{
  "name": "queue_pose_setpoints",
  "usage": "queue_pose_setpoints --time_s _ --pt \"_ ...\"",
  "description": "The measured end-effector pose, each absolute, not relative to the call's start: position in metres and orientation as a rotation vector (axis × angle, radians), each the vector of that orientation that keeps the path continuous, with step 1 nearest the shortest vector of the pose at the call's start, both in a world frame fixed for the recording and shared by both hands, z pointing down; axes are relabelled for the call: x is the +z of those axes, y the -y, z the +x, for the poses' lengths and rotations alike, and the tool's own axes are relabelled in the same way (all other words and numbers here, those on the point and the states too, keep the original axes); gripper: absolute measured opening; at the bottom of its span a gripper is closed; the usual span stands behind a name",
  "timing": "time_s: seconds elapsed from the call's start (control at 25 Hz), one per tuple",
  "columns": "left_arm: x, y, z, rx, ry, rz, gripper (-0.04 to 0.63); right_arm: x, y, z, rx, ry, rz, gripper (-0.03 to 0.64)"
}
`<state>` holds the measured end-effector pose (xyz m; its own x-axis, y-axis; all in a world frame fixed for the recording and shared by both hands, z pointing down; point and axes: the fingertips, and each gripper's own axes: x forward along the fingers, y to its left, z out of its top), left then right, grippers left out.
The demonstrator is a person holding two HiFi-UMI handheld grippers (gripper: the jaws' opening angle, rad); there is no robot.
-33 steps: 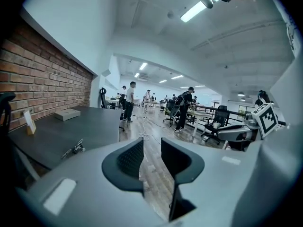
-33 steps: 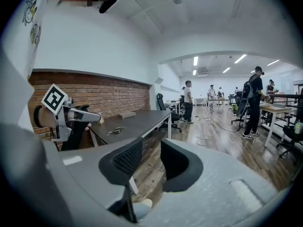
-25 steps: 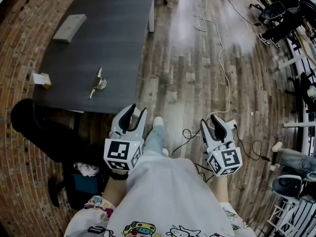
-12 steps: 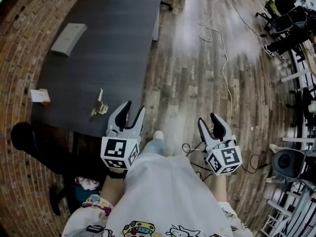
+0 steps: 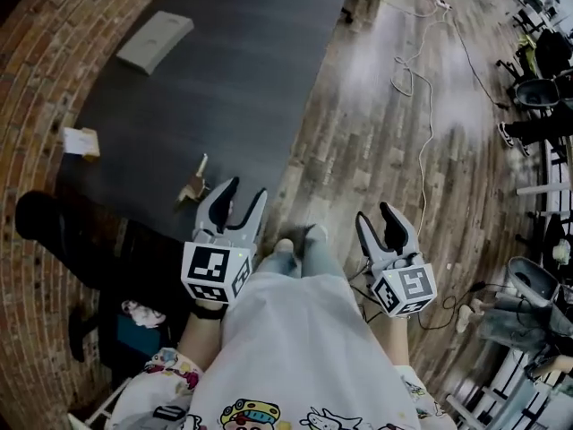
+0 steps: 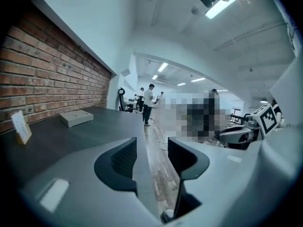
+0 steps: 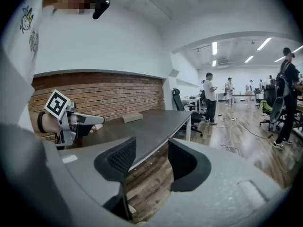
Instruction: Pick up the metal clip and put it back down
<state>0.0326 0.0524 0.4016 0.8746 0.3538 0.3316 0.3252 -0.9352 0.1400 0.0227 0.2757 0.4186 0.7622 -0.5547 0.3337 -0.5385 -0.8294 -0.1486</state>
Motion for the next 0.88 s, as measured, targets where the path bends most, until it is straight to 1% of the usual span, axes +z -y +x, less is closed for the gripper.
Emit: queue_pose_setpoints --time_s 0.28,0.6,0.88 --pt "0.407 0.009 0.046 0.532 -0.156 2.959 0.213 0.419 -0.207 0.095 -0.576 -1.287 -2.807 0.223" --pt "0.392 0.073 0.059 0.425 0.431 2.889 0.218 0.413 -0.103 0.185 -0.565 -1.908 -2.530 0.233" --pt "0.392 0.096 0.043 0.364 0.870 2.764 0.221 0.409 -0.018 0.210 -0.507 -2.372 -2.195 0.236"
